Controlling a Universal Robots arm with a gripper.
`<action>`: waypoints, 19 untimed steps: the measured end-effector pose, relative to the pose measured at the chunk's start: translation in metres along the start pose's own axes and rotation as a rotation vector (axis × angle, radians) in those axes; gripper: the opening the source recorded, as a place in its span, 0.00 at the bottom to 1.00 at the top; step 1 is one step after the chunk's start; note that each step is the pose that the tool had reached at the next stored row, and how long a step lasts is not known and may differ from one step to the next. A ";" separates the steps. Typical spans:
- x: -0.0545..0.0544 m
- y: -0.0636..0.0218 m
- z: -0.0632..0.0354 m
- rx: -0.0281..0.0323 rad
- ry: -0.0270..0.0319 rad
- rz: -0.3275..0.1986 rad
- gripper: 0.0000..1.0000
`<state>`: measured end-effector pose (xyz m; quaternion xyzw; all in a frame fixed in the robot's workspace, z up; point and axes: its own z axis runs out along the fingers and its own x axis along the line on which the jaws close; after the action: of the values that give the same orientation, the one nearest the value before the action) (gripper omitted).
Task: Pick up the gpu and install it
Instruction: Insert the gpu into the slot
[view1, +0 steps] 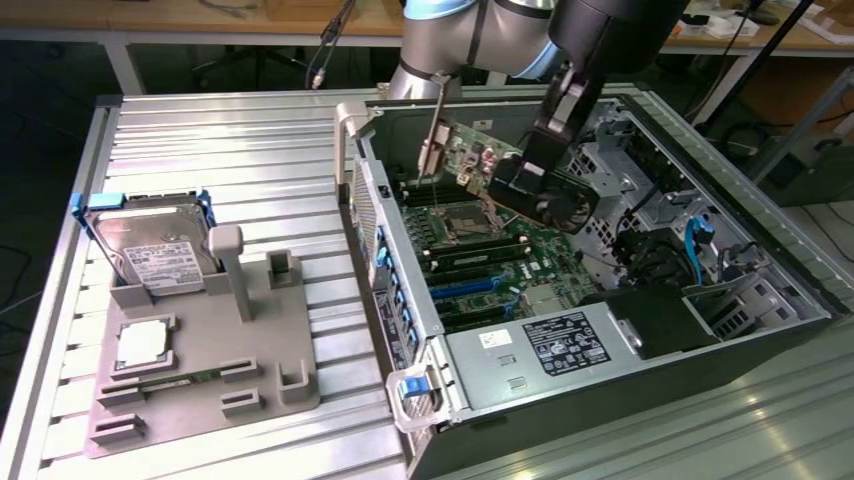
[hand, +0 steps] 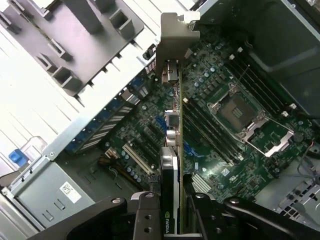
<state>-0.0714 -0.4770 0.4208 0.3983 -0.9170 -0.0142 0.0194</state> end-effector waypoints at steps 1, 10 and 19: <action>0.000 0.0000 0.0000 0.0006 0.0009 -0.025 0.27; 0.000 0.0000 0.0000 0.0032 0.0061 -0.176 0.27; 0.000 0.0000 0.0000 0.0049 0.0092 -0.249 0.27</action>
<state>-0.0713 -0.4770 0.4208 0.5092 -0.8603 -0.0124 0.0207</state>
